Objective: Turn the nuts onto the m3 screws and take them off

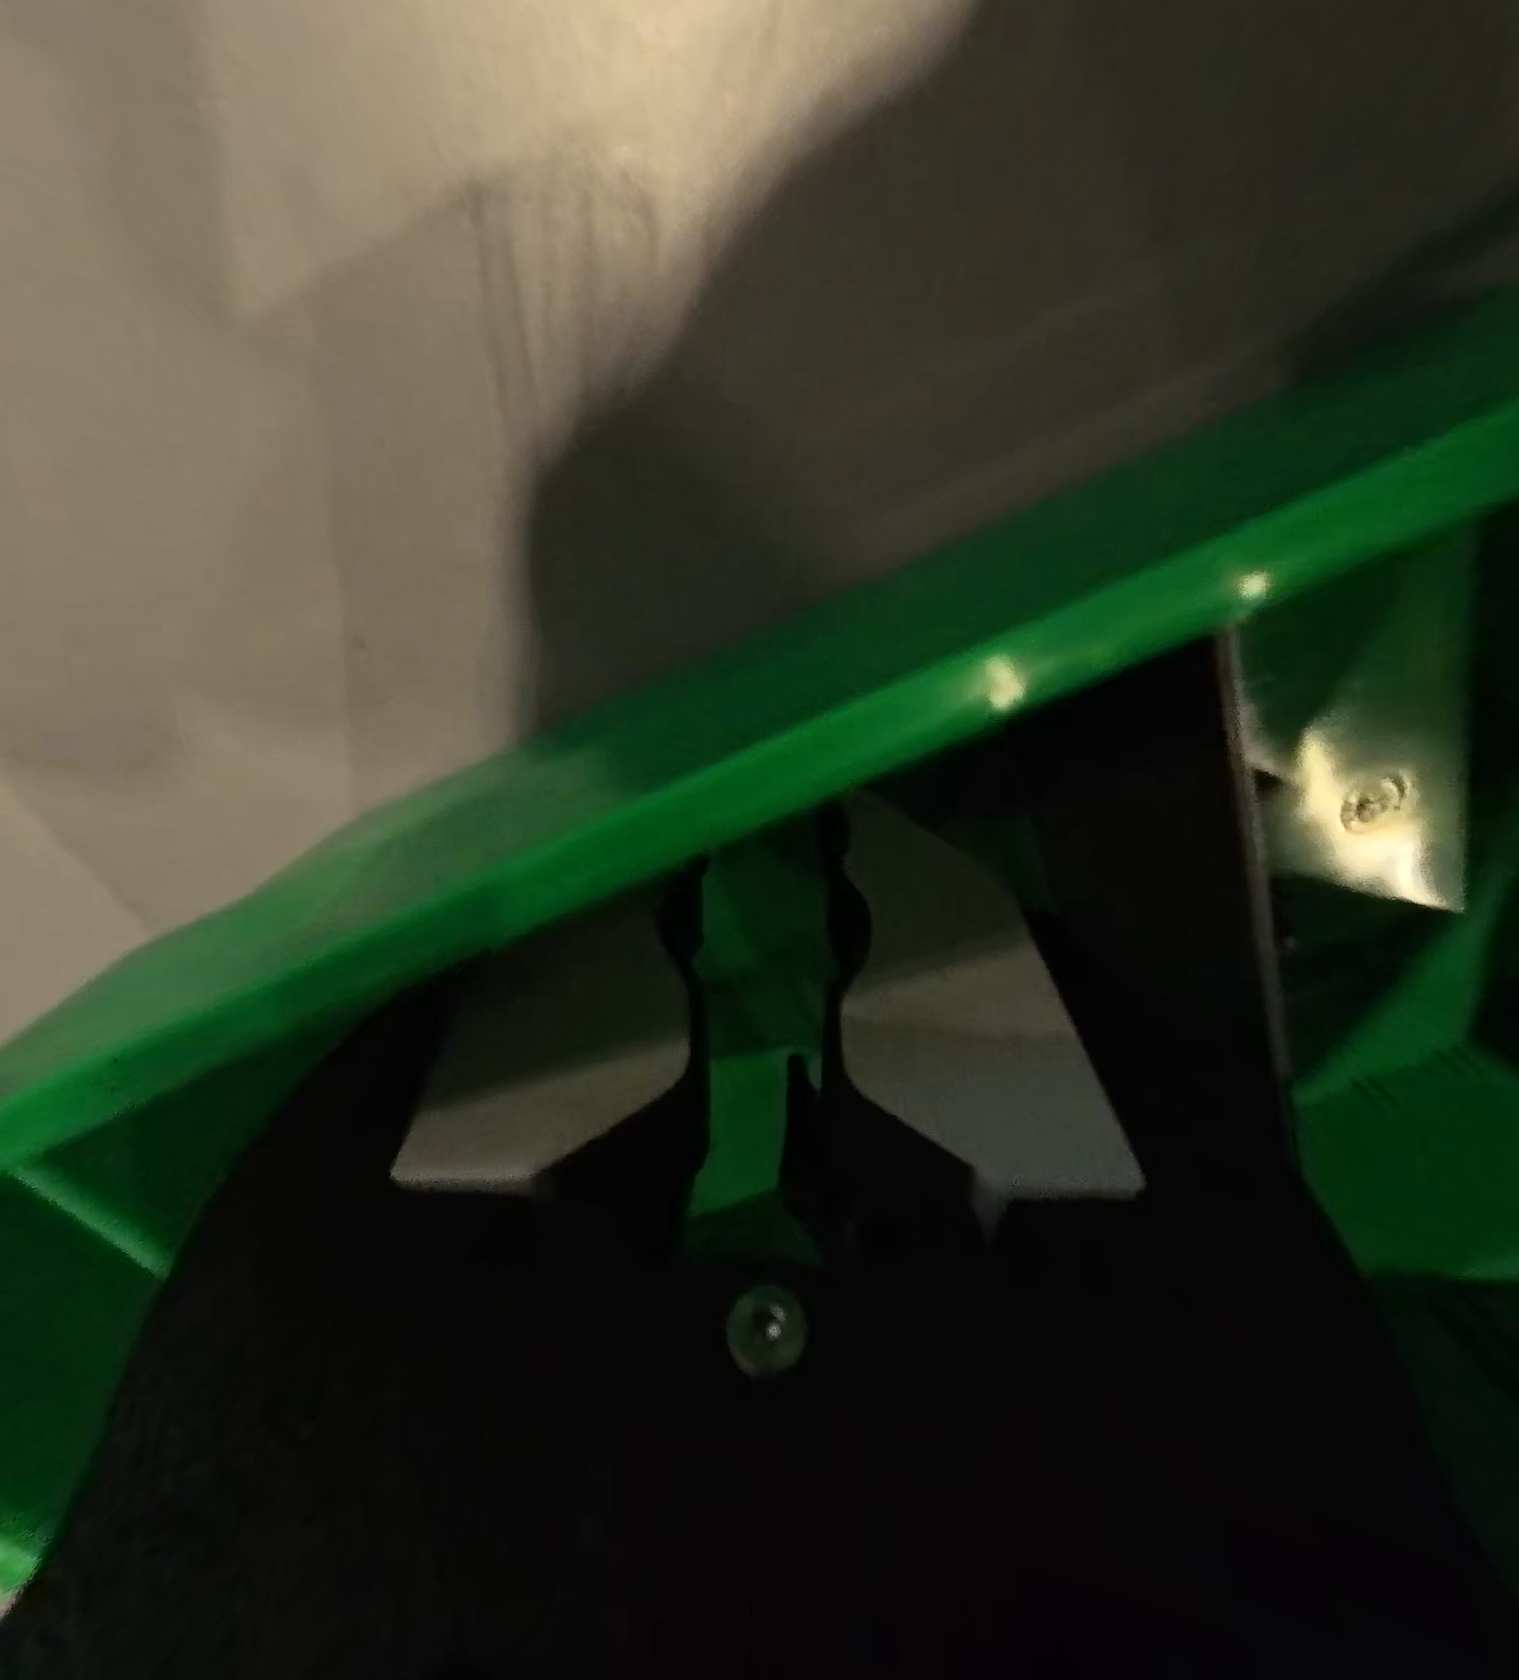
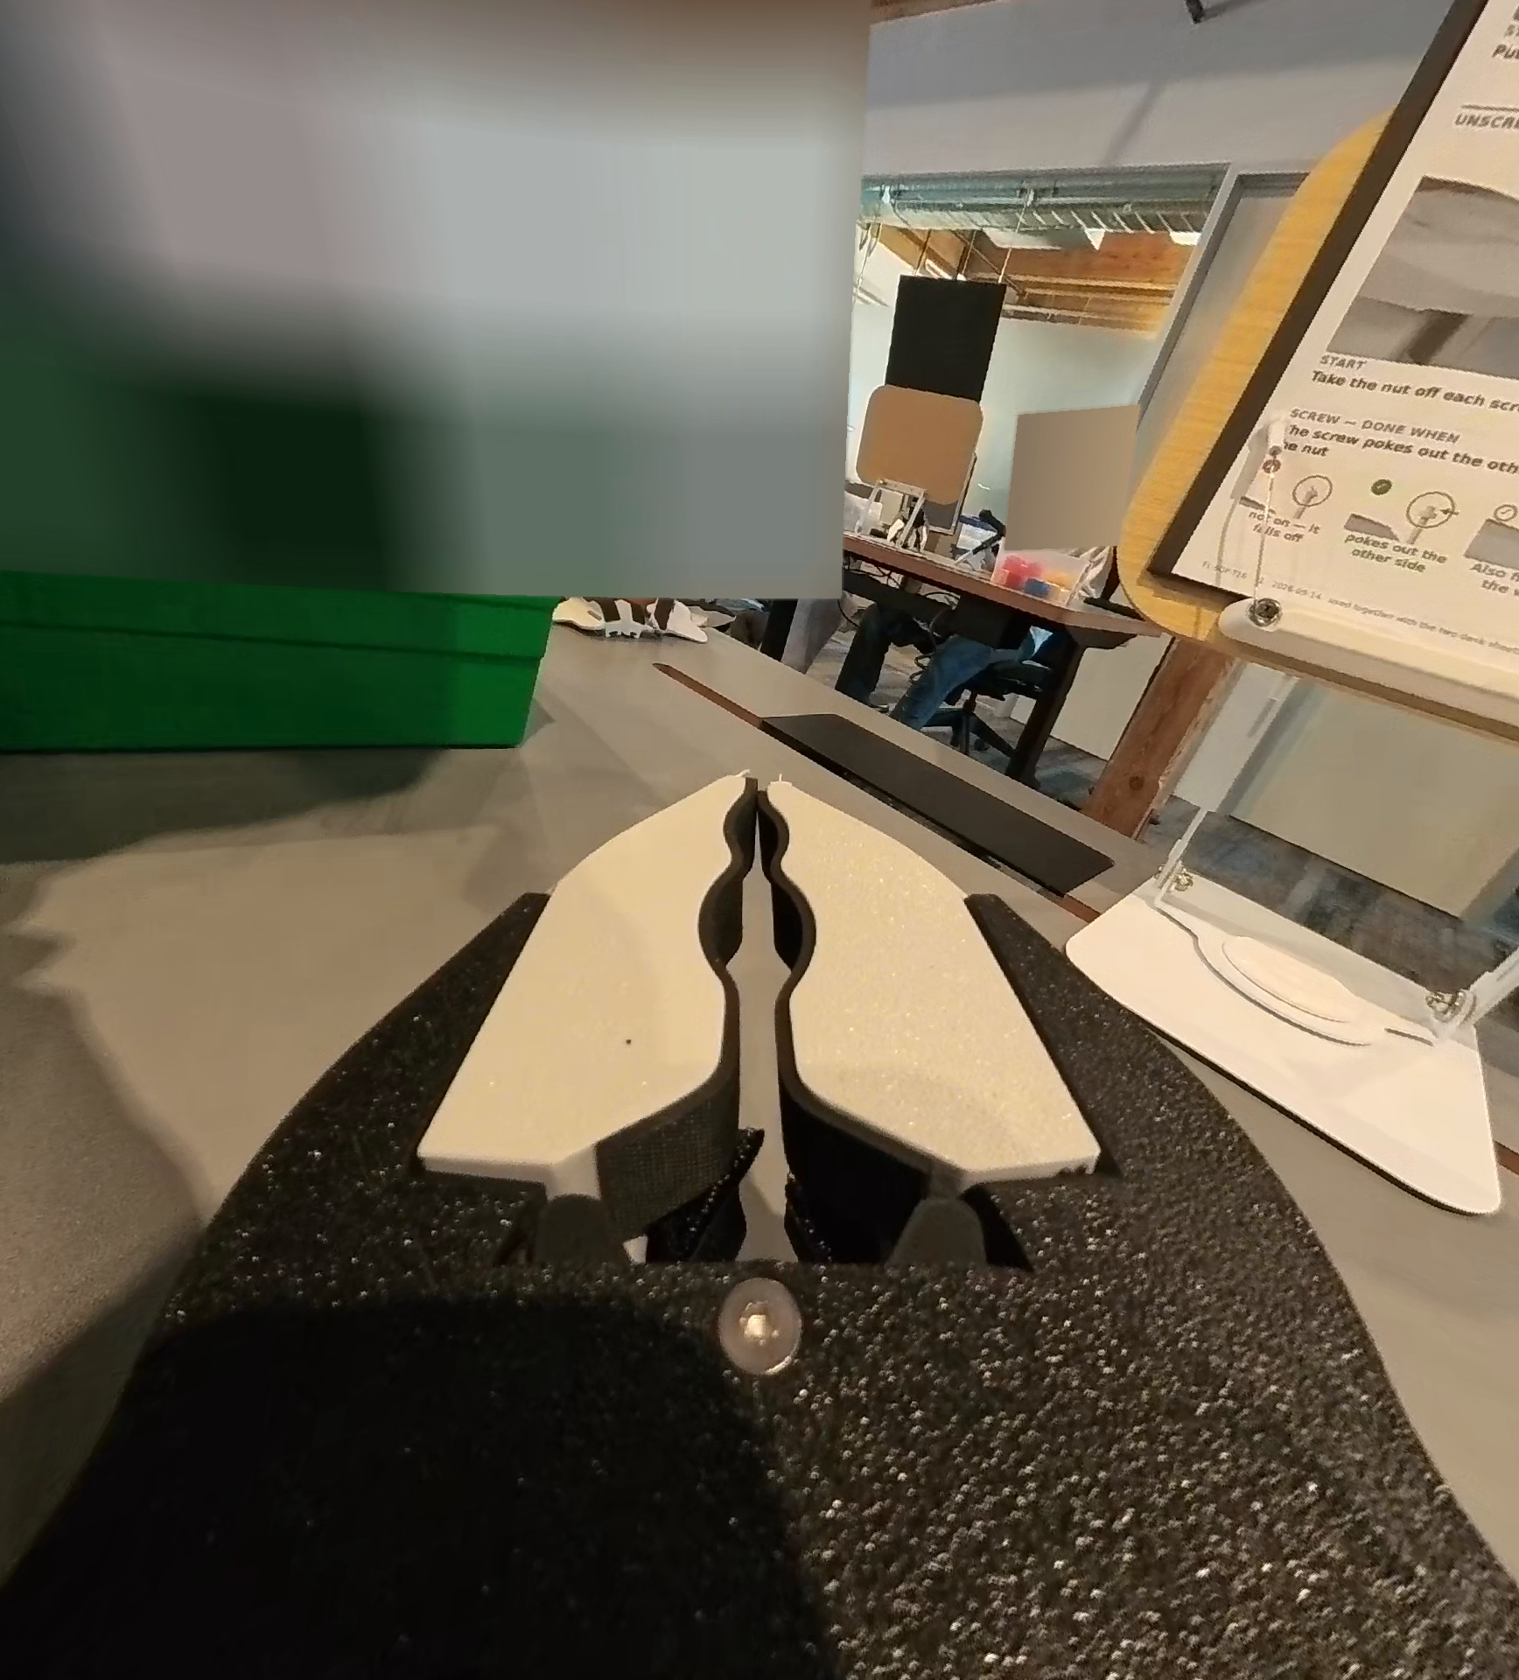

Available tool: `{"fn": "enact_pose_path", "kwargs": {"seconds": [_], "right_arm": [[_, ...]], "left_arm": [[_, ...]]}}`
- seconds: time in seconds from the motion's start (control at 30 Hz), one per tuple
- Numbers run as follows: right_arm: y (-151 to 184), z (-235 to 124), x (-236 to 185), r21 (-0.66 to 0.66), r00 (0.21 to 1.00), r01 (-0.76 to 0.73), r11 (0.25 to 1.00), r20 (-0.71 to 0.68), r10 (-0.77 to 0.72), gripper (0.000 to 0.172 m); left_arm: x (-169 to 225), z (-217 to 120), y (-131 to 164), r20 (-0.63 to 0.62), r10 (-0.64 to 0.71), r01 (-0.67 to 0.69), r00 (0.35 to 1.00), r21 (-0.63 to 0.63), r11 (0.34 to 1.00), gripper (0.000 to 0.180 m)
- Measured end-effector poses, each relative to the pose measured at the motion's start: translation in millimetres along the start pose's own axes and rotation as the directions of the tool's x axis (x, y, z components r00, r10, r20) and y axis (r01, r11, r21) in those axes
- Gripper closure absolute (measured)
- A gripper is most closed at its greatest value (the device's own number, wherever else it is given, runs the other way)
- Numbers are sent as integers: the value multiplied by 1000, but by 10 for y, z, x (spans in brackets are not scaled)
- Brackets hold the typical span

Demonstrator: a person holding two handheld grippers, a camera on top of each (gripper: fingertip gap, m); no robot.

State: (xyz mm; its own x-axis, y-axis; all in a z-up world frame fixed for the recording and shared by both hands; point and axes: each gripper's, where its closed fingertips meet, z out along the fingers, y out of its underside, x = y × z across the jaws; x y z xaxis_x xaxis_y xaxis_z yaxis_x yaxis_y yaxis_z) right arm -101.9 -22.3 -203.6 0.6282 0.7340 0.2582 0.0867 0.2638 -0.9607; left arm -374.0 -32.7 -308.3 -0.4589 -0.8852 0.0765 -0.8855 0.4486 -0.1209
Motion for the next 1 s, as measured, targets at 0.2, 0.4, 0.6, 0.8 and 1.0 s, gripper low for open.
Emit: {"fn": "enact_pose_path", "kwargs": {"seconds": [0.2, 0.4, 0.6, 0.8, 1.0], "right_arm": [[-2, -2, 0, 1, 1000, -1, 1000, 0, 1, 172], [-3, -4, 7, 2, 1000, -5, 1000, -1, 5, 172], [3, 2, -4, -3, 1000, 7, 1000, -1, -7, 172], [18, 26, -18, -14, 1000, 20, 1000, 3, -20, 172], [29, 39, -38, -23, 999, 40, 999, 8, -40, 172]], "left_arm": [[-38, -27, 4, -27, -205, 207, 978, 69, 976, 168], [-26, -140, -157, -24, -279, 276, 960, 259, 926, 180], [-109, -169, -268, 25, -302, 277, 953, 338, 900, 180], [-209, -90, -225, 91, -326, 280, 941, 328, 902, 180], [-189, 3, -259, 38, -329, 303, 943, 304, 903, 180]]}}
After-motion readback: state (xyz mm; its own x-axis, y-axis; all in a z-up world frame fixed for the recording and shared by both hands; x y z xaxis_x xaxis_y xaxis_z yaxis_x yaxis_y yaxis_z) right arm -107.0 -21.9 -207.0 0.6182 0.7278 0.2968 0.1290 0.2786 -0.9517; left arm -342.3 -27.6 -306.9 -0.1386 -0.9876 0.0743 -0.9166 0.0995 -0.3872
